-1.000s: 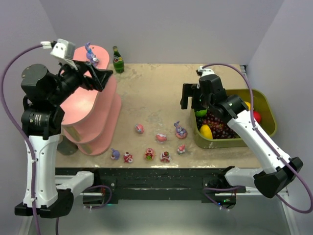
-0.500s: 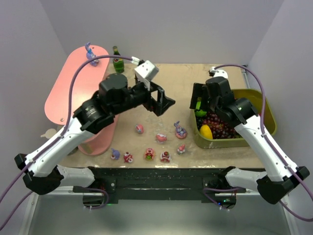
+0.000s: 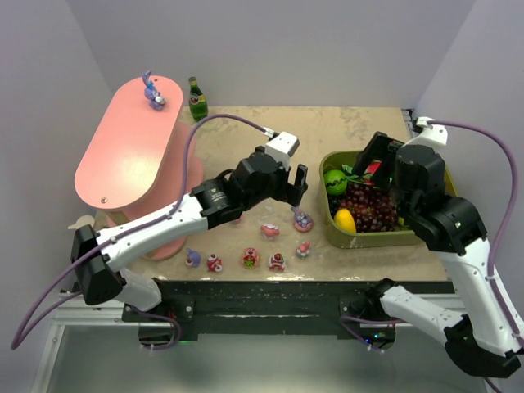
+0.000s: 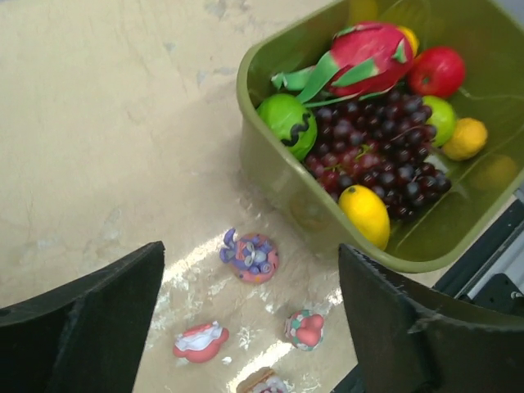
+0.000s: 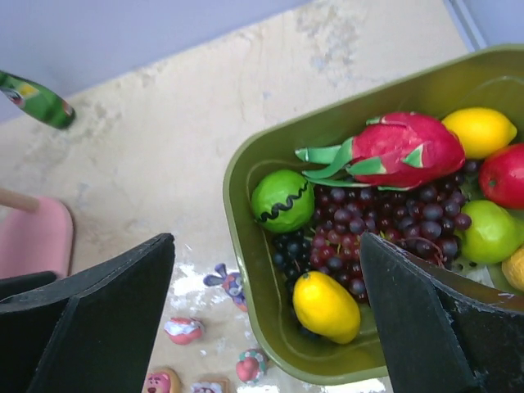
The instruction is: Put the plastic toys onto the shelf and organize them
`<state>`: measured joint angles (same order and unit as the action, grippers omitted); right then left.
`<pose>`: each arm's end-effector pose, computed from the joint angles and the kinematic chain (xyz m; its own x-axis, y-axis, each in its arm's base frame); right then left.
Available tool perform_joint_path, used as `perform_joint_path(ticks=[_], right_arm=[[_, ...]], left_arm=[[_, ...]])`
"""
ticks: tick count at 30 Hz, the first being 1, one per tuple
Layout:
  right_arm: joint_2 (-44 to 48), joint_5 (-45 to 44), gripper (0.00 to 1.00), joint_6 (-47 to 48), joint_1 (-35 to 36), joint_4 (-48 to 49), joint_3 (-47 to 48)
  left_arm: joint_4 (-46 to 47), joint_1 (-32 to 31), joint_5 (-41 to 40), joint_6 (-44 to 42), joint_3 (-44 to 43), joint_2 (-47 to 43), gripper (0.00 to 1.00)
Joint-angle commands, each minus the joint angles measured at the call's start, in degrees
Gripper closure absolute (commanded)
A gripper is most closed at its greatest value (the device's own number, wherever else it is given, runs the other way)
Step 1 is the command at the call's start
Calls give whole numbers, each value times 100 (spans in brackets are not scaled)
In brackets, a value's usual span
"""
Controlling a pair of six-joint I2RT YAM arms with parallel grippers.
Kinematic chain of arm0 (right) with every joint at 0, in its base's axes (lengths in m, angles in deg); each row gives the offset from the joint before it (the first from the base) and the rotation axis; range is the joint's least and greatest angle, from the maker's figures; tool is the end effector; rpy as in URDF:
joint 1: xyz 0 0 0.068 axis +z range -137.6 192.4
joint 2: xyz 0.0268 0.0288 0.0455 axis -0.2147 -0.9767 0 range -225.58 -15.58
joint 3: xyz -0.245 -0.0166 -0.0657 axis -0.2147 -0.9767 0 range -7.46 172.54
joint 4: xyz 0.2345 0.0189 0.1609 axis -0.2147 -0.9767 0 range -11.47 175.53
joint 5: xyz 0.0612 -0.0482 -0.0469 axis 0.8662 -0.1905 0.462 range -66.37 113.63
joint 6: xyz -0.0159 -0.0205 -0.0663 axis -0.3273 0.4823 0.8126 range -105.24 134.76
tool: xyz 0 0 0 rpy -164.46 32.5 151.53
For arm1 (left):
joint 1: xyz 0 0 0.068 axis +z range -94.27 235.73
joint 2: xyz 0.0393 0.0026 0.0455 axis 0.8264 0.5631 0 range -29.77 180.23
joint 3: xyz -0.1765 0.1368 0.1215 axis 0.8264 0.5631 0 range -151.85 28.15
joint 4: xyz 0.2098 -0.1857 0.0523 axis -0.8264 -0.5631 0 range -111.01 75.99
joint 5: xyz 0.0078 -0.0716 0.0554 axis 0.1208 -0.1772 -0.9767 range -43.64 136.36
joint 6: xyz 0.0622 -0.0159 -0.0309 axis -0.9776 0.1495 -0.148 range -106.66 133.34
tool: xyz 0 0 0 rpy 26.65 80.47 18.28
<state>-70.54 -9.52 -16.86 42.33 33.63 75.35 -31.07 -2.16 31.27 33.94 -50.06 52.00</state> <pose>0.1915 0.0733 0.4430 -0.2928 0.3380 -0.8944 0.1979 0.9366 0.2891 0.2152 -0.3140 0.3528 -0.4175 0.0261 -0.9083 0.5783 0.7786 -0.2435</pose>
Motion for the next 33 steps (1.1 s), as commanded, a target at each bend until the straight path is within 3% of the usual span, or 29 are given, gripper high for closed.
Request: perform_joint_path(ticks=[1, 5, 15, 25, 33], right_arm=[[-50, -113, 2, 156, -14, 321, 227], [-33, -87, 2, 217, -23, 321, 175], [-50, 36, 2, 340, -23, 453, -1], [-76, 71, 2, 375, -14, 470, 8], [-6, -43, 2, 393, -14, 365, -1]], left_arm=[[475, 58, -232, 575, 297, 224, 15], [555, 383, 470, 927, 623, 365, 23], [1459, 427, 1315, 832, 1475, 997, 25], [2523, 427, 1140, 902, 1836, 1490, 27], [2751, 427, 771, 946, 1845, 1859, 39]])
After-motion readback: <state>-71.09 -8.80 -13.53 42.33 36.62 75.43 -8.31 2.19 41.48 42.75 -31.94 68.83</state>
